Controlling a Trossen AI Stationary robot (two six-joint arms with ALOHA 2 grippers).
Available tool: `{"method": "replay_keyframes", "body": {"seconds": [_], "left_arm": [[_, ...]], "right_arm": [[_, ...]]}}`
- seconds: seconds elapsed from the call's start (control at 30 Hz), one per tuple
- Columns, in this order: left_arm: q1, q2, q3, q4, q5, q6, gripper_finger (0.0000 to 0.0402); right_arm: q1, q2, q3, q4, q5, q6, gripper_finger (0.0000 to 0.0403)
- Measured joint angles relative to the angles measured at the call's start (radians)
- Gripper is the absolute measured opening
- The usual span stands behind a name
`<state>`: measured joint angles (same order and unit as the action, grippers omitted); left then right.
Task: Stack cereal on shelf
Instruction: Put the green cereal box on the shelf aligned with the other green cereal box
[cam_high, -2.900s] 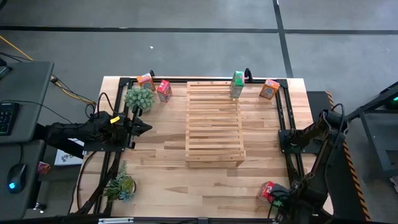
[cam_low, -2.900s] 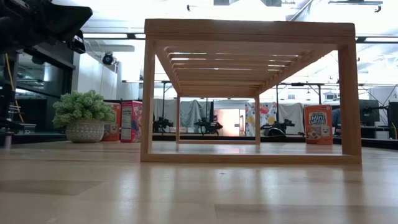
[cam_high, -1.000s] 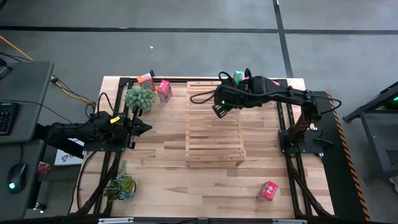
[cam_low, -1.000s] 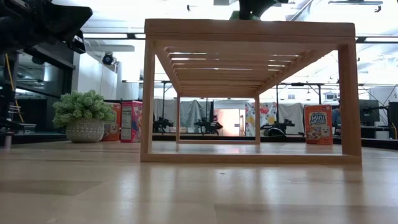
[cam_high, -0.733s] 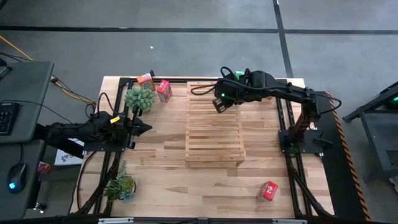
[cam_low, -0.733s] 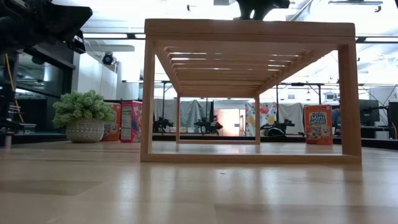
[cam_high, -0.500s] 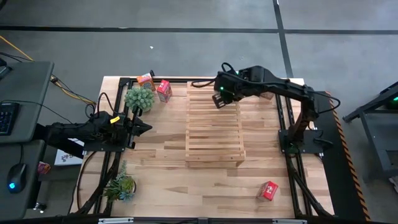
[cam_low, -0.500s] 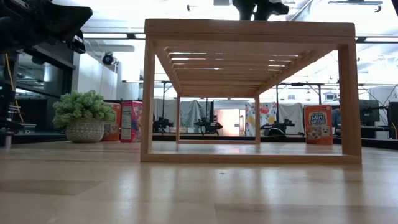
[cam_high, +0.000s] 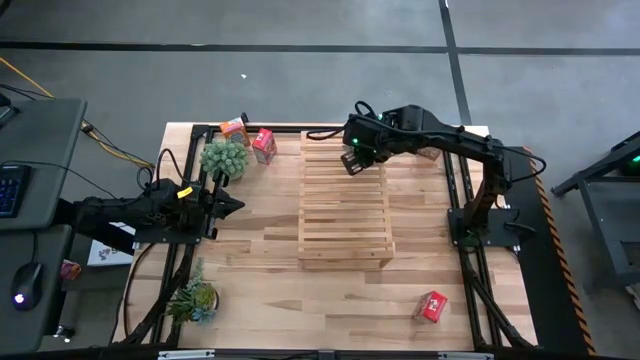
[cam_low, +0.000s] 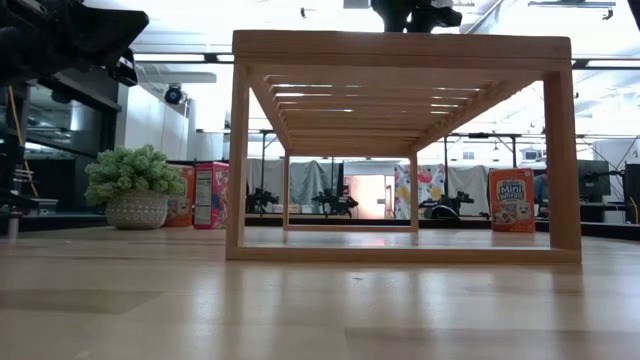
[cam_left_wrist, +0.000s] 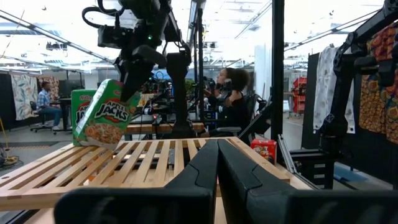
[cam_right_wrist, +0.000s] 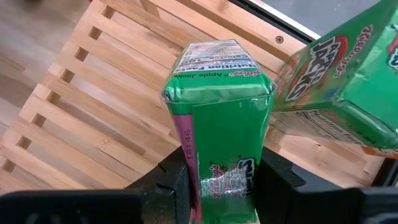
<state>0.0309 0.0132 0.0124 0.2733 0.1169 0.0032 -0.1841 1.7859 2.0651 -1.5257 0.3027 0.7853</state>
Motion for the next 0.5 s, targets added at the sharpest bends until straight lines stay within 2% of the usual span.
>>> {"method": "replay_keyframes", "body": {"seconds": [0.33, 0.5], "left_arm": [[0.000, 0.000, 0.000, 0.000, 0.000, 0.000, 0.0001], [0.000, 0.000, 0.000, 0.000, 0.000, 0.000, 0.0001]], "right_arm": [[0.000, 0.002, 0.000, -0.003, 0.040, 0.000, 0.0123], [0.000, 0.002, 0.000, -0.003, 0.061, -0.002, 0.0152]]}}
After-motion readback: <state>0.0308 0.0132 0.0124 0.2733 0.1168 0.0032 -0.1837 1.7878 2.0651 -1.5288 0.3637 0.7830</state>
